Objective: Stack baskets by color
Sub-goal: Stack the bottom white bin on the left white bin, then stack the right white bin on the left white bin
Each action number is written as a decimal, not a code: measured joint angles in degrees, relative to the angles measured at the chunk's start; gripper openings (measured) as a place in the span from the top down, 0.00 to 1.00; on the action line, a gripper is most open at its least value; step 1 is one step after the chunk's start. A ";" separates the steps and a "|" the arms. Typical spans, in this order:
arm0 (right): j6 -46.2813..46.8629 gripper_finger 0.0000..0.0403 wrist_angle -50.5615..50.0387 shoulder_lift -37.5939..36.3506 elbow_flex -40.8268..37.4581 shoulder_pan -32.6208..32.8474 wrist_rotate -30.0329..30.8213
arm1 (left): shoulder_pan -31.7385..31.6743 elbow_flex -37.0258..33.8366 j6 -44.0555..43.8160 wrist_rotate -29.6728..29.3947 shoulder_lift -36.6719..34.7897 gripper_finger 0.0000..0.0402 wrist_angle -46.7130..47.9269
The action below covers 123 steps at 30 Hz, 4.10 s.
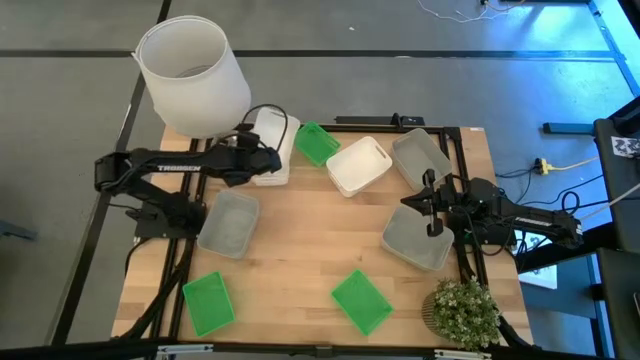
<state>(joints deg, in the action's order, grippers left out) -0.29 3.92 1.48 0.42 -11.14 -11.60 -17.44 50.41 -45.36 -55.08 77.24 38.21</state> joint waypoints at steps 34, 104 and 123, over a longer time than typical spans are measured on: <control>0.01 0.97 0.00 0.00 0.00 0.00 0.00 | 5.36 0.00 -9.30 9.26 1.66 1.00 -1.22; 0.00 0.97 0.00 -0.01 0.01 0.00 0.00 | 41.88 12.28 11.77 13.55 -0.49 0.84 3.82; 1.20 0.97 2.80 -0.01 0.01 0.00 -0.17 | 62.79 12.26 0.30 10.61 -0.49 0.84 3.77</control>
<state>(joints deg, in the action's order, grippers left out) 0.91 6.72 1.48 0.43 -11.14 -11.77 45.35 62.67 -45.06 -44.47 76.75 41.98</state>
